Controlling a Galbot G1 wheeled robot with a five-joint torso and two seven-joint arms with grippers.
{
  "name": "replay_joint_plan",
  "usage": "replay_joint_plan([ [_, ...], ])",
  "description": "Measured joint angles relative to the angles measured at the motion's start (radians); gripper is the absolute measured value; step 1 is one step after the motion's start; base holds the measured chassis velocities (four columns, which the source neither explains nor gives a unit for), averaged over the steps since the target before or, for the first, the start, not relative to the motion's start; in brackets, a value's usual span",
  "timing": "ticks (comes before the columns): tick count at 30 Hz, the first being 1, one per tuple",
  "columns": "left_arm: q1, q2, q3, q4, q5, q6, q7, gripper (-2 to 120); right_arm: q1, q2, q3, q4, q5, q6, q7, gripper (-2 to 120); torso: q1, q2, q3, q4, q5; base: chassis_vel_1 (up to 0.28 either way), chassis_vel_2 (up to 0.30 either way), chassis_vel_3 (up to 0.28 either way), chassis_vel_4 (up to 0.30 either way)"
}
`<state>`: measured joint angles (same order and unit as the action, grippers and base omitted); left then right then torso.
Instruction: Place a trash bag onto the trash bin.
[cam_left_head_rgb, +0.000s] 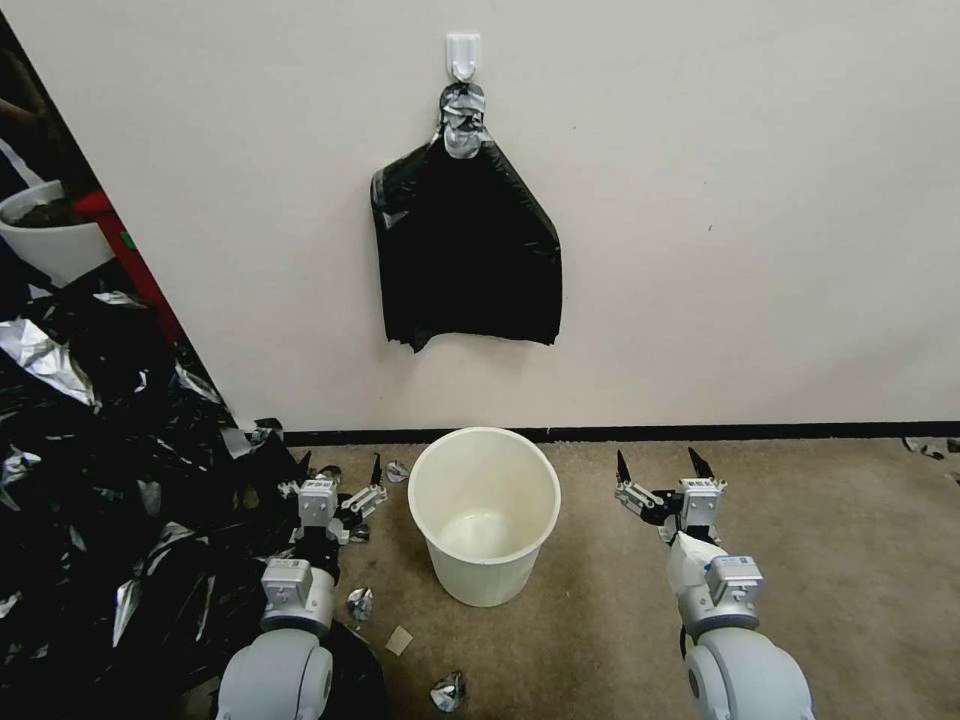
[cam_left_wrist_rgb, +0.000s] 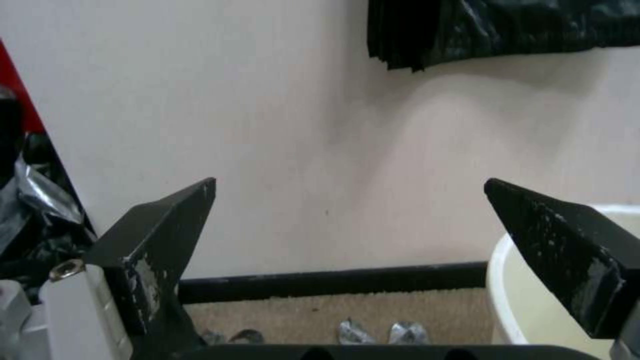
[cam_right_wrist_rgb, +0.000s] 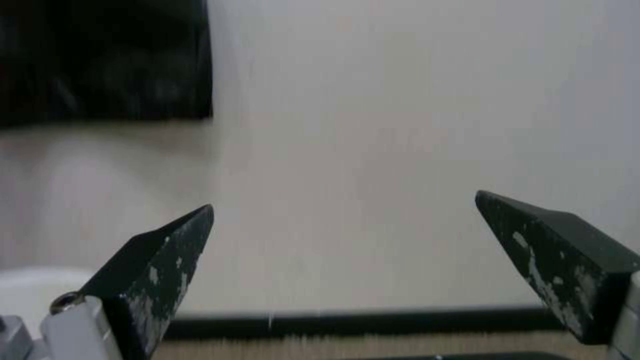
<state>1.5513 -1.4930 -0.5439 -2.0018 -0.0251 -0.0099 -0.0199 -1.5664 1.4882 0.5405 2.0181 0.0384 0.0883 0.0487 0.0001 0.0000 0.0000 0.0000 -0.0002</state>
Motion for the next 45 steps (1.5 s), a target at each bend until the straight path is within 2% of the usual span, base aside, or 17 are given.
replay_joint_plan([
  [1, 0.0, 0.0, 0.0, 0.0, 0.0, 0.0, 0.0, 100, 0.0, 0.0, 0.0, 0.0, 0.0, 0.0, 0.0, 100, 0.0, 0.0, 0.0, 0.0, 0.0, 0.0, 0.0, 0.0, 0.0],
  [3, 0.006, 0.023, 0.02, -0.018, -0.079, -0.037, -0.064, 100, -0.019, -0.015, -0.011, 0.022, 0.044, 0.098, 0.054, 100, 0.0, 0.0, 0.0, 0.0, 0.0002, 0.0, 0.0, 0.0, 0.0],
  [4, 0.006, 0.023, 0.02, -0.018, -0.079, -0.037, -0.064, 100, -0.019, -0.015, -0.011, 0.022, 0.044, 0.098, 0.054, 100, 0.0, 0.0, 0.0, 0.0, 0.0002, 0.0, 0.0, 0.0, 0.0],
  [6, 0.014, 0.052, 0.046, -0.04, -0.179, -0.082, -0.144, 100, -0.035, -0.028, -0.02, 0.041, 0.08, 0.179, 0.099, 100, 0.0, 0.0, 0.0, -0.0001, 0.0, 0.0, 0.0, 0.0, 0.0],
  [7, 0.018, 0.065, 0.057, -0.05, -0.224, -0.103, -0.181, 100, -0.037, -0.029, -0.022, 0.043, 0.085, 0.19, 0.106, 100, 0.0, 0.0, 0.0, -0.0001, 0.0002, 0.0, 0.0, 0.0, 0.0],
  [11, 0.022, 0.078, 0.068, -0.059, -0.268, -0.124, -0.217, 100, -0.039, -0.03, -0.022, 0.044, 0.088, 0.196, 0.108, 100, 0.0, 0.0, 0.0, 0.0, 0.0003, 0.0, 0.0, 0.0, 0.0],
  [14, 0.022, 0.079, 0.069, -0.06, -0.272, -0.125, -0.22, 100, -0.034, -0.032, -0.021, 0.038, 0.079, 0.211, 0.102, 100, 0.0, 0.0, 0.0, -0.0002, 0.0003, 0.0, 0.0, 0.0, 0.0],
  [16, 0.022, 0.079, 0.07, -0.06, -0.272, -0.126, -0.22, 100, 0.005, -0.039, -0.009, -0.013, 0.012, 0.285, 0.047, 100, 0.0, 0.0, 0.0, 0.0002, 0.0002, 0.0, 0.0, 0.0, 0.0],
  [20, 0.02, 0.082, 0.063, -0.056, -0.253, -0.15, -0.215, 100, 0.02, -0.032, -0.011, -0.041, -0.023, 0.303, 0.024, 100, 0.0, 0.0, 0.0, 0.0002, 0.0002, 0.0, 0.0, 0.0, 0.0],
  [24, -0.003, 0.1, -0.003, -0.008, -0.085, -0.297, -0.138, 100, 0.018, -0.024, -0.011, -0.06, -0.052, 0.307, 0.009, 100, 0.0, 0.0, 0.0, 0.0, 0.0002, 0.0, 0.0, 0.0, 0.0],
  [25, -0.003, 0.1, -0.003, -0.008, -0.085, -0.297, -0.138, 100, 0.018, -0.024, -0.011, -0.06, -0.052, 0.307, 0.009, 100, 0.0, 0.0, 0.0, 0.0, 0.0002, 0.0, 0.0, 0.0, 0.0],
  [28, -0.011, 0.107, -0.022, 0.028, -0.008, -0.369, -0.093, 100, 0.013, -0.02, -0.01, -0.065, -0.058, 0.307, 0.003, 100, 0.0, 0.0, 0.0, 0.0, 0.0003, 0.0, 0.0, 0.0, 0.0],
  [30, -0.011, 0.107, -0.017, 0.037, -0.003, -0.375, -0.087, 100, 0.012, -0.017, -0.01, -0.07, -0.06, 0.308, 0.003, 100, 0.0, 0.0, 0.0, 0.0, -0.0006, 0.0, 0.0, 0.0, 0.0],
  [32, -0.009, 0.105, -0.009, 0.044, -0.001, -0.379, -0.082, 100, 0.01, -0.008, -0.012, -0.078, -0.064, 0.312, 0.001, 100, 0.0, 0.0, 0.0, -0.0001, 0.0005, 0.0, 0.0, 0.0, 0.0],
  [41, 0.005, 0.088, 0.003, 0.047, -0.034, -0.373, -0.081, 100, 0.024, -0.004, -0.028, -0.102, -0.064, 0.322, -0.005, 100, 0.0, 0.0, 0.0, -0.0001, 0.0002, 0.0, 0.0, 0.0, 0.0],
  [45, 0.019, 0.087, 0.01, 0.037, -0.079, -0.354, -0.081, 100, 0.065, -0.013, -0.06, -0.127, 0.0, 0.322, -0.014, 100, 0.0, 0.0, 0.0, -0.0003, 0.0001, 0.0, 0.0, 0.0, 0.0],
])
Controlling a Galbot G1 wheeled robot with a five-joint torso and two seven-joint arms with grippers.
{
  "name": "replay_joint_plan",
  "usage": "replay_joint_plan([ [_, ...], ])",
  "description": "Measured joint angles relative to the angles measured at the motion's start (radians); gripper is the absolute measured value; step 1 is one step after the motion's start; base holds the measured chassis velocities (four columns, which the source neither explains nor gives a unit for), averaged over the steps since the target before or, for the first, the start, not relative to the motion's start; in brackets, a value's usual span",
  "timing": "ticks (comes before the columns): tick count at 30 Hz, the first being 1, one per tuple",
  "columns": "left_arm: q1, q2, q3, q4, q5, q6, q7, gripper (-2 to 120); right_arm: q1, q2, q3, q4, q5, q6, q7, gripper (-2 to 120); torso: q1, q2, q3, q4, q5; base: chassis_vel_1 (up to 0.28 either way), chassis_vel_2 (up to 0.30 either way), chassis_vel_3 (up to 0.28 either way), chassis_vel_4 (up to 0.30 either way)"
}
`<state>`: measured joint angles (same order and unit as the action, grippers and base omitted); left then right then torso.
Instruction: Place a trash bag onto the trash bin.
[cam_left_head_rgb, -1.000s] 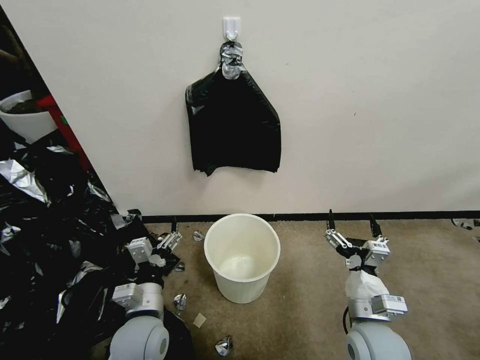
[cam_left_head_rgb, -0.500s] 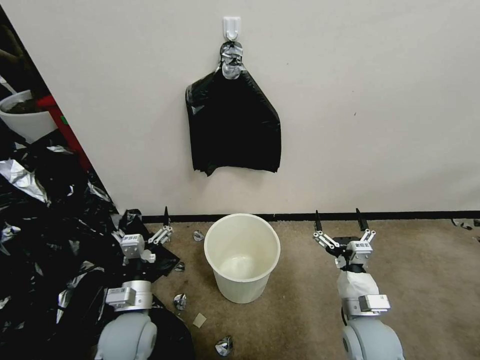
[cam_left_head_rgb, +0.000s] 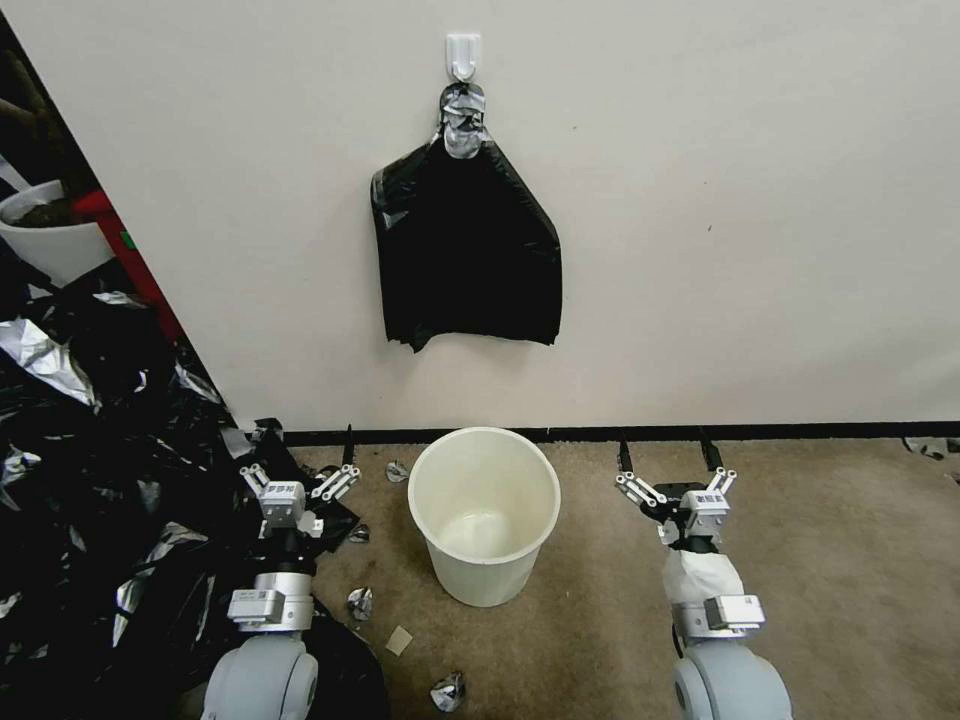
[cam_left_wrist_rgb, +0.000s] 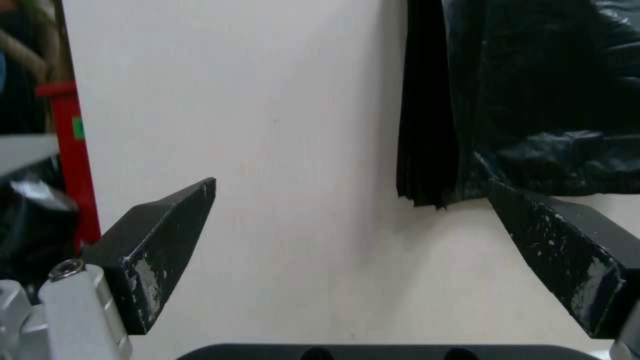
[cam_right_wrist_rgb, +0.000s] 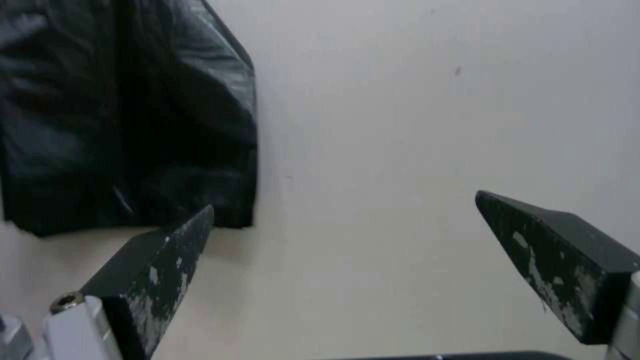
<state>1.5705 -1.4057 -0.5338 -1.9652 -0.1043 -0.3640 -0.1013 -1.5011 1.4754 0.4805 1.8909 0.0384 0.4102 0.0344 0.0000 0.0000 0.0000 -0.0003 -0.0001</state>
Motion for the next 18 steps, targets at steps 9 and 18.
replay_joint_plan([
  [9, 0.074, 0.011, 0.003, -0.115, -0.154, 0.134, -0.019, 100, 0.399, -0.046, -0.266, -0.233, 0.435, 0.046, -0.103, 100, 0.0, 0.0, 0.0, 0.0004, 0.0002, 0.0, 0.0, 0.0, 0.0],
  [18, 0.137, 0.021, -0.044, -0.157, -0.116, 0.143, -0.05, 100, 0.788, 0.02, -0.471, -0.409, 0.834, 0.049, -0.25, 100, 0.0, 0.0, 0.0, 0.0004, -0.0006, 0.0, 0.0, 0.0, 0.0],
])
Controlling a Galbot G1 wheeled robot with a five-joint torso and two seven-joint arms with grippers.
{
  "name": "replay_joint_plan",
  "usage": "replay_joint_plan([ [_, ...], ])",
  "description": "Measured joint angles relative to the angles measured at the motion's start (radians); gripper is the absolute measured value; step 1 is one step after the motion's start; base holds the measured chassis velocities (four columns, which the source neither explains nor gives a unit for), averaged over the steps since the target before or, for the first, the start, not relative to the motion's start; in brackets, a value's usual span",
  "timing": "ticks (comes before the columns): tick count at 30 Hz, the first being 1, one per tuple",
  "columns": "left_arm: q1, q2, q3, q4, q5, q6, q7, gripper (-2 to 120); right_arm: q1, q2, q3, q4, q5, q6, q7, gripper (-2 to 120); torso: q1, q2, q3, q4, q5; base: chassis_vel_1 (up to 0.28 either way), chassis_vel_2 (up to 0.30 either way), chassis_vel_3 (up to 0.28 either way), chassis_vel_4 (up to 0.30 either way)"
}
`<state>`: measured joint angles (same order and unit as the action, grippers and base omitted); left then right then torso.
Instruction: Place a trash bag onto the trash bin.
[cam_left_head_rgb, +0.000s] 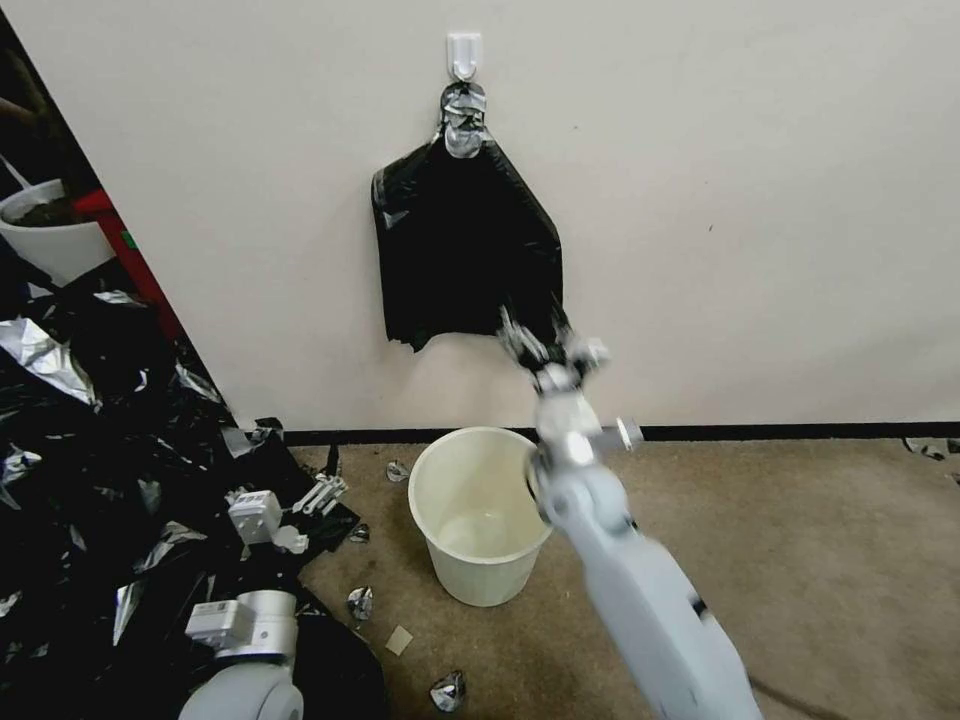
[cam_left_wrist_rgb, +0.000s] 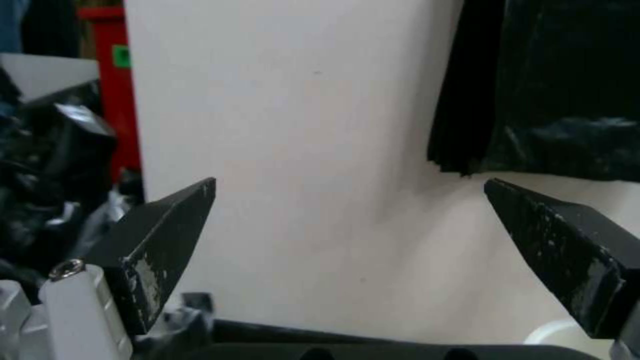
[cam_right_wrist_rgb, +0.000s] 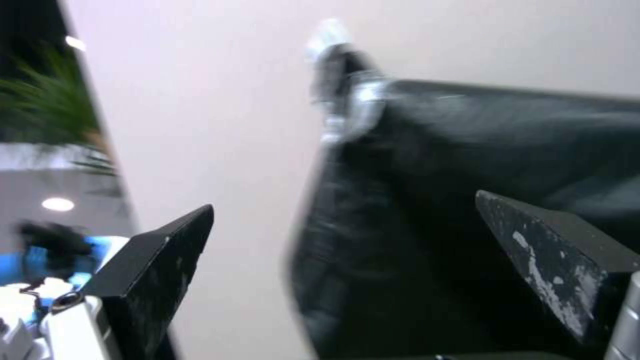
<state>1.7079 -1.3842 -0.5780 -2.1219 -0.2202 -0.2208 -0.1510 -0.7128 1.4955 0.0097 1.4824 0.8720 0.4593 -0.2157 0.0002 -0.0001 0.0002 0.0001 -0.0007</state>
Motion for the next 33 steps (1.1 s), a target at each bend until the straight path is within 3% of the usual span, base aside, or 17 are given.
replay_joint_plan([
  [8, 0.07, -0.002, -0.047, -0.059, 0.053, -0.002, -0.037, 100, 0.212, 0.112, -0.023, -0.163, 0.112, -0.011, -0.034, 100, 0.0, 0.0, 0.0, 0.0006, 0.0005, 0.0, 0.0, 0.0, 0.0],
  [12, 0.1, -0.006, -0.054, -0.08, 0.057, -0.028, -0.037, 100, 0.255, 0.112, -0.003, -0.222, 0.115, -0.015, -0.057, 100, 0.0, 0.0, 0.0, -0.0004, 0.0007, 0.0, 0.0, 0.0, 0.0],
  [24, 0.096, -0.023, -0.035, -0.107, 0.059, -0.044, -0.031, 100, 0.328, 0.116, 0.021, -0.323, 0.217, -0.045, -0.054, 100, 0.0, 0.0, 0.0, -0.0003, 0.0008, 0.0, 0.0, 0.0, 0.0],
  [33, 0.072, -0.022, -0.038, -0.059, 0.072, -0.036, -0.034, 100, 0.403, 0.116, 0.019, -0.38, 0.23, -0.056, -0.09, 99, 0.0, 0.0, 0.0, -0.0001, 0.0007, 0.0, 0.0, 0.0, 0.0],
])
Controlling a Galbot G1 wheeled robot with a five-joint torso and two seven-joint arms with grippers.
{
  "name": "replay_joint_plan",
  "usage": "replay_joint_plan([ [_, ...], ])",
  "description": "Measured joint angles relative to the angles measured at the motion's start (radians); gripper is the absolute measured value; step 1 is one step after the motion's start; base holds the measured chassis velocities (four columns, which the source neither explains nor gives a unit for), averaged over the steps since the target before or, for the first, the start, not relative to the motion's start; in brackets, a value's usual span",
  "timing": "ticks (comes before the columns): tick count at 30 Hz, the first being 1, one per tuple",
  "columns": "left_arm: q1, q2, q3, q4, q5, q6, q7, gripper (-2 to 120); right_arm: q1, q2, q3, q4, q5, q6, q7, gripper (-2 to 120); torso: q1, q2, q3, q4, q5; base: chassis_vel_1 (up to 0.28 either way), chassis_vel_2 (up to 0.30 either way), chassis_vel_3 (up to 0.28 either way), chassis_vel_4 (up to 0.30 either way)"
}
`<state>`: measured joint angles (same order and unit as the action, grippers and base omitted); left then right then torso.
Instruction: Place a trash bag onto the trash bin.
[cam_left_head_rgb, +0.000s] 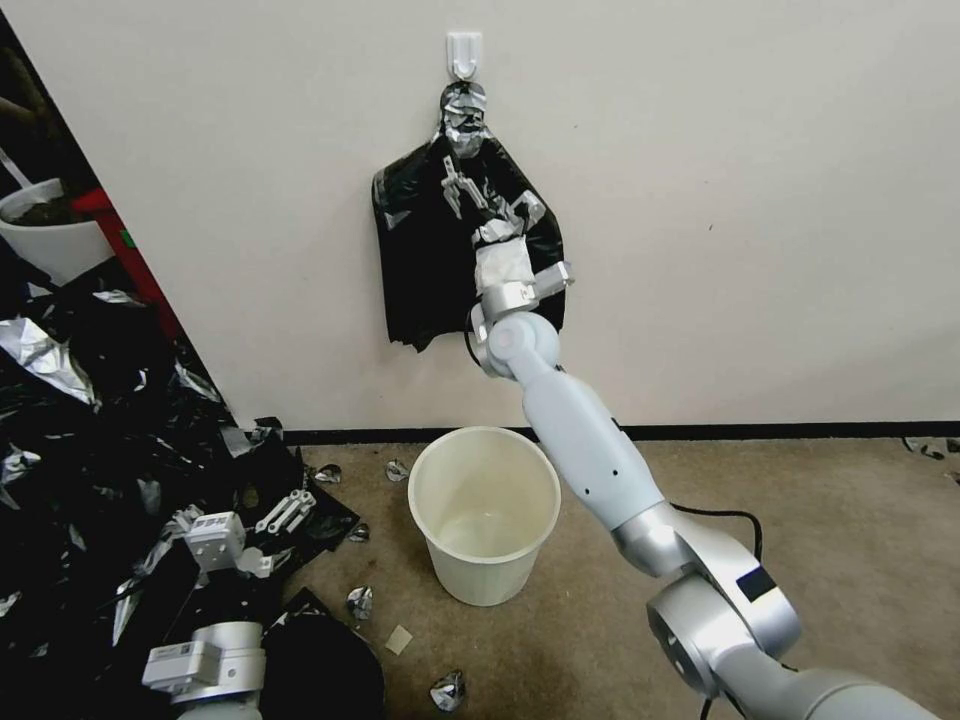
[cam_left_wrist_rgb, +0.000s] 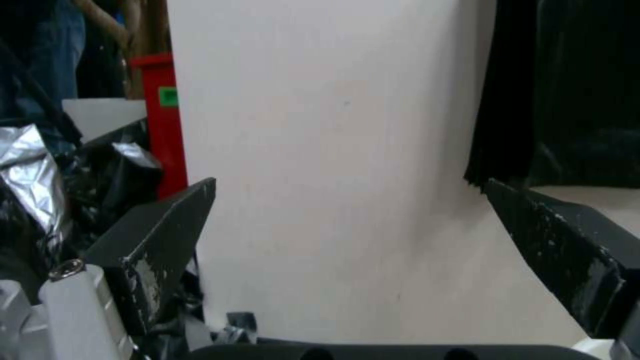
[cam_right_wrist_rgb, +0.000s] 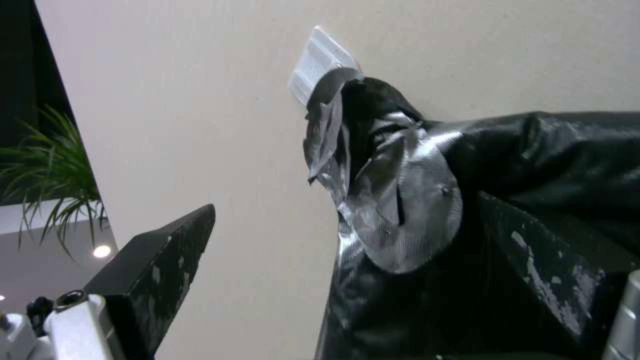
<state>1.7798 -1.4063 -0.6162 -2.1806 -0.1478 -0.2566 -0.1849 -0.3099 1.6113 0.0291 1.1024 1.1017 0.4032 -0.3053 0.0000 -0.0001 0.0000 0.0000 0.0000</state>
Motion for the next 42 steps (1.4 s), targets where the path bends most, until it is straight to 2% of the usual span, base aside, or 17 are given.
replay_joint_plan([
  [3, -0.003, 0.001, -0.001, 0.008, 0.006, 0.001, -0.001, 100, 0.01, 0.0, 0.001, -0.008, 0.0, -0.001, -0.01, 98, 0.0, 0.0, 0.0, 0.0, 0.0, 0.0, 0.0, 0.0, 0.0],
  [6, -0.007, 0.004, -0.004, 0.024, 0.021, 0.005, -0.012, 100, 0.017, -0.001, 0.006, -0.012, 0.001, -0.002, -0.014, 87, 0.0, 0.0, 0.0, 0.0, 0.0, 0.0, 0.0, 0.0, 0.0],
  [7, -0.007, 0.004, -0.004, 0.024, 0.021, 0.005, -0.012, 100, 0.017, -0.001, 0.006, -0.012, 0.001, -0.002, -0.014, 87, 0.0, 0.0, 0.0, 0.0, 0.0, 0.0, 0.0, 0.0, 0.0],
  [15, -0.018, 0.003, 0.009, 0.051, 0.049, 0.02, -0.029, 100, 0.032, -0.002, 0.013, -0.034, -0.002, -0.004, -0.016, 53, 0.0, 0.0, 0.0, 0.0, 0.0, 0.0, 0.0, 0.0, 0.0],
  [18, -0.022, 0.0, 0.017, 0.058, 0.058, 0.02, -0.033, 100, 0.033, -0.002, 0.015, -0.039, -0.003, -0.005, -0.015, 46, 0.0, 0.0, 0.0, 0.0, 0.0, 0.0, 0.0, 0.0, 0.0],
  [19, -0.025, -0.003, 0.024, 0.064, 0.066, 0.02, -0.037, 100, 0.034, -0.002, 0.018, -0.045, -0.005, -0.005, -0.015, 39, 0.0, 0.0, 0.0, 0.0001, 0.0, 0.0, 0.0, 0.0, 0.0],
  [21, -0.025, -0.004, 0.025, 0.065, 0.068, 0.02, -0.038, 100, 0.034, -0.002, 0.019, -0.046, -0.005, -0.005, -0.014, 37, 0.0, 0.0, 0.0, 0.0001, 0.0, 0.0, 0.0, 0.0, 0.0],
  [22, -0.028, -0.006, 0.031, 0.071, 0.074, 0.02, -0.041, 100, 0.036, -0.003, 0.023, -0.051, -0.006, -0.005, -0.014, 29, 0.0, 0.0, 0.0, 0.0, 0.0, 0.0, 0.0, 0.0, 0.0],
  [25, -0.03, -0.008, 0.034, 0.077, 0.079, 0.02, -0.042, 100, 0.036, -0.003, 0.025, -0.051, -0.006, -0.005, -0.014, 22, 0.0, 0.0, 0.0, 0.0, 0.0, 0.0, 0.0, 0.0, 0.0],
  [28, -0.032, -0.01, 0.035, 0.086, 0.082, 0.02, -0.046, 100, 0.035, -0.003, 0.026, -0.046, -0.006, -0.005, -0.022, 7, 0.0, 0.0, 0.0, 0.0, 0.0, 0.0, 0.0, 0.0, 0.0],
  [29, -0.032, -0.01, 0.035, 0.086, 0.082, 0.02, -0.046, 100, 0.035, -0.003, 0.026, -0.046, -0.006, -0.005, -0.022, 7, 0.0, 0.0, 0.0, 0.0, 0.0, 0.0, 0.0, 0.0, 0.0],
  [31, -0.032, -0.012, 0.035, 0.092, 0.085, 0.02, -0.048, 100, 0.033, -0.003, 0.027, -0.046, -0.006, -0.005, -0.041, 0, 0.0, 0.0, 0.0, 0.0, 0.0, 0.0, 0.0, 0.0, 0.0],
  [42, -0.034, -0.017, 0.033, 0.113, 0.102, 0.018, -0.067, 100, -0.021, -0.003, 0.023, 0.009, 0.074, -0.025, -0.238, 0, 0.0, 0.0, 0.0, 0.0, 0.0, 0.0, 0.0, 0.0, 0.0],
])
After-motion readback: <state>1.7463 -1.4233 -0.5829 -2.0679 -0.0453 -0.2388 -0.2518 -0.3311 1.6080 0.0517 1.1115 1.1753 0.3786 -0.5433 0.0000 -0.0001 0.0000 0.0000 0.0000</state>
